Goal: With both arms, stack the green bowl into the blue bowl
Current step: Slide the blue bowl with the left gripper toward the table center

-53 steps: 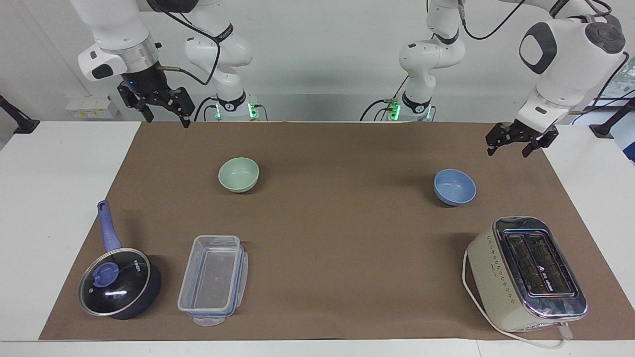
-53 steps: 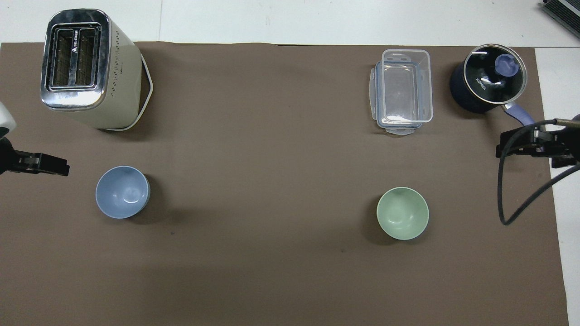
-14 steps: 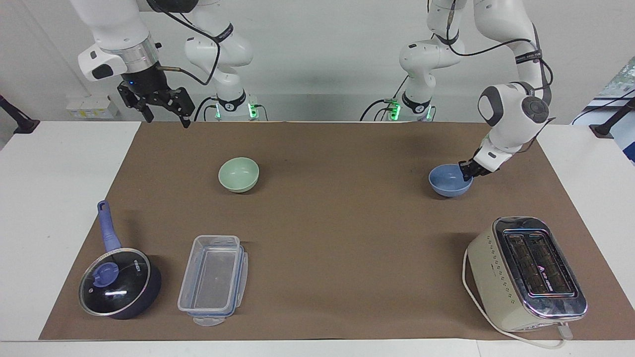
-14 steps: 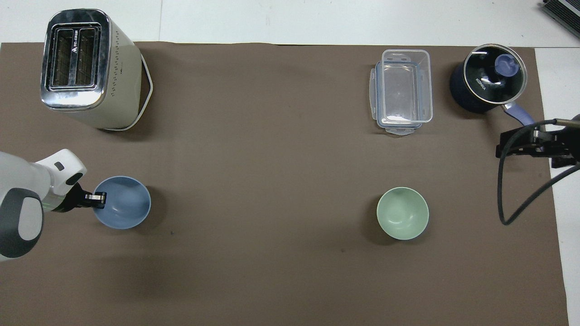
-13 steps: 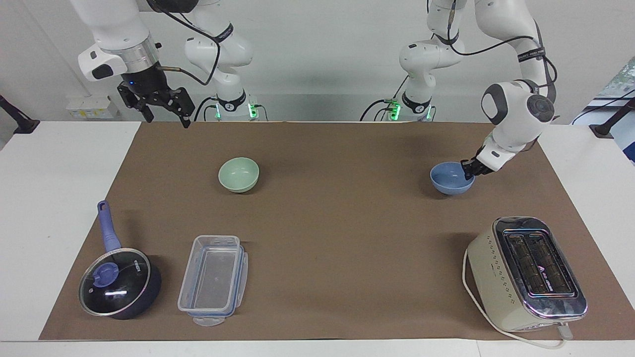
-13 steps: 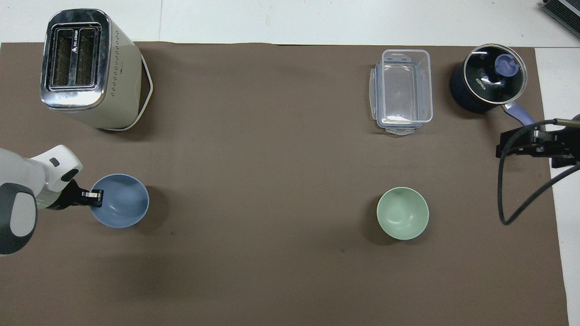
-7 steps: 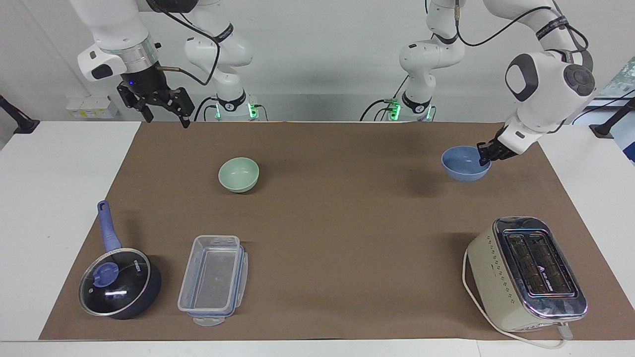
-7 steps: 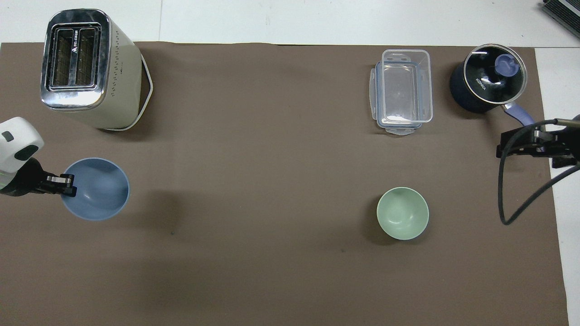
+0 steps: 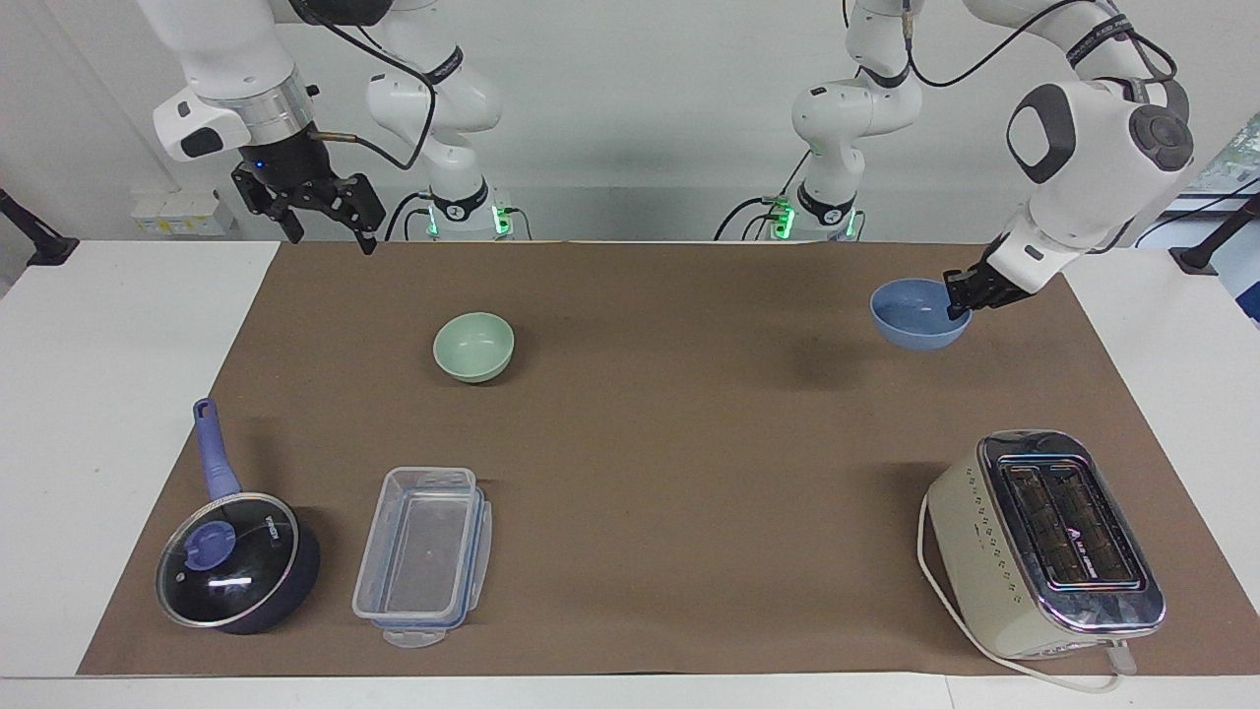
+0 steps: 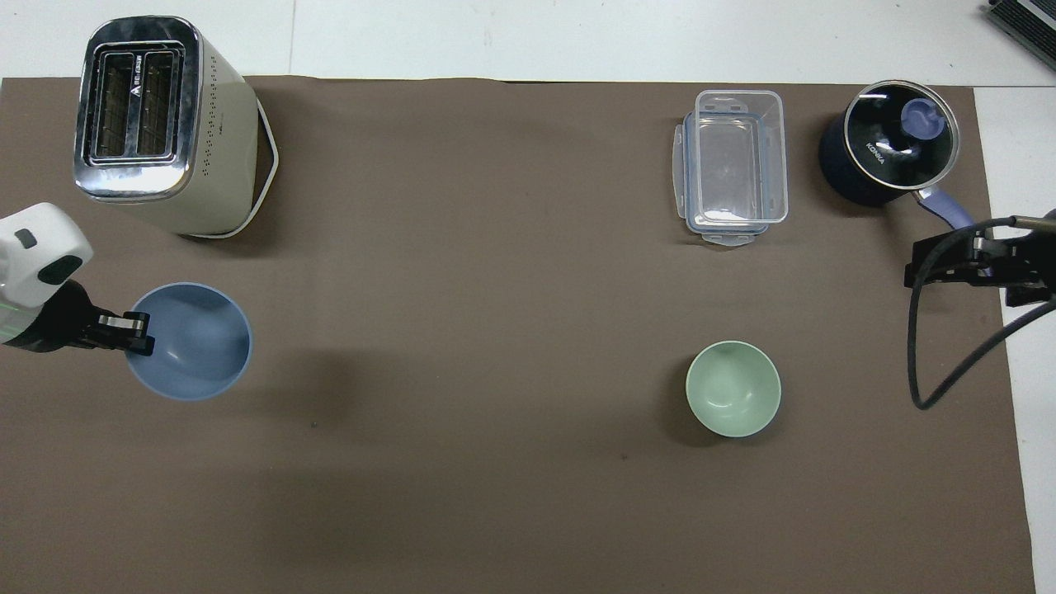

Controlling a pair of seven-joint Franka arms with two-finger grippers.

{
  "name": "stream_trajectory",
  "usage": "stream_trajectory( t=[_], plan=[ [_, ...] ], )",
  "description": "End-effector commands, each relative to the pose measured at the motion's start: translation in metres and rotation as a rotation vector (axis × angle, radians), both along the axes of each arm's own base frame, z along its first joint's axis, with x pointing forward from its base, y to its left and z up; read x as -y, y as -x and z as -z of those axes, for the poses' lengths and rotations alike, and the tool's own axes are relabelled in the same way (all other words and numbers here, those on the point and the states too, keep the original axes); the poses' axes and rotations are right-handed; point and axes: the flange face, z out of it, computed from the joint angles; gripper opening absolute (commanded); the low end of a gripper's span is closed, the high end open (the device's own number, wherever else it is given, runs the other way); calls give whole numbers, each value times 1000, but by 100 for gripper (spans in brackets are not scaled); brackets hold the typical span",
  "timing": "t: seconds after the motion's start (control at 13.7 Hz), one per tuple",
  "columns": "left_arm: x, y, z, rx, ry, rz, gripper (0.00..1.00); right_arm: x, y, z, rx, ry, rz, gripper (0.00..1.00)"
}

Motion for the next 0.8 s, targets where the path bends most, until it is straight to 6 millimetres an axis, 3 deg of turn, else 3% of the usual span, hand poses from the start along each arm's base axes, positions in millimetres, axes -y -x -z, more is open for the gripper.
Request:
stream_trajectory(
  t=[0.0,0.44,0.73],
  plan=[
    [24,5,-2,-22,19,-22,0,4,6,0,2,0,-13,100],
    [154,32,24,-29,63,-87,0,5,6,1,1,0,-12,100],
    [222,68,76,-45,111,-81,0,6,7,1,-1,0,-9,100]
  ],
)
